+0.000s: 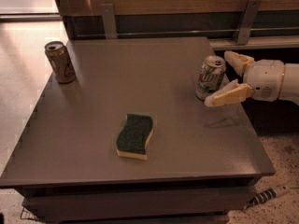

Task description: Move 7up can near orange can

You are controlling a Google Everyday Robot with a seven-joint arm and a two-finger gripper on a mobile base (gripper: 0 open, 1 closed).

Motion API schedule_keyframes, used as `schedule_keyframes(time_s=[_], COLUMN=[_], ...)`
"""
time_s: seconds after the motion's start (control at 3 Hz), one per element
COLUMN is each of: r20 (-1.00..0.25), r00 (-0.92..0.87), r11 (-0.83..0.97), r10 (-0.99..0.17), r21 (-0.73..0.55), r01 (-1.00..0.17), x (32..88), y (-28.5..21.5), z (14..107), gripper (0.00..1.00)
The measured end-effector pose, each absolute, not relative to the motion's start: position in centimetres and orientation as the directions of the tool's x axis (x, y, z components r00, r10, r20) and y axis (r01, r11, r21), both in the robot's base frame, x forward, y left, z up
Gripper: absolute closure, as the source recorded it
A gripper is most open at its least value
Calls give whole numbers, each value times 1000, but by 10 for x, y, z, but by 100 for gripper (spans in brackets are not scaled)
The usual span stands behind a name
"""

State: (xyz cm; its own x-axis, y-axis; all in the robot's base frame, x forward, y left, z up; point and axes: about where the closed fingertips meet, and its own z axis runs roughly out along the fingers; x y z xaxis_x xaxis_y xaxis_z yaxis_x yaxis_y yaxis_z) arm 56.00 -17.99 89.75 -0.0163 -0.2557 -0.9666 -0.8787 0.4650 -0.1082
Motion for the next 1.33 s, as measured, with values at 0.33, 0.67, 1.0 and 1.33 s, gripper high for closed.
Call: schedule_keyframes(time_s=[0.33,0.67,1.0,1.33], r20=[-976,-976,-976,-976], r00=[-2,0,2,3], r11=[471,467,461,458], r10=[-218,-216,-216,-216], r21=[-103,-104,-104,-104], r01=[-876,-878,-881,-883], x=[561,561,561,562], y=[-176,-173,-170,-168], z=[891,891,891,891], gripper=[16,39,70,93])
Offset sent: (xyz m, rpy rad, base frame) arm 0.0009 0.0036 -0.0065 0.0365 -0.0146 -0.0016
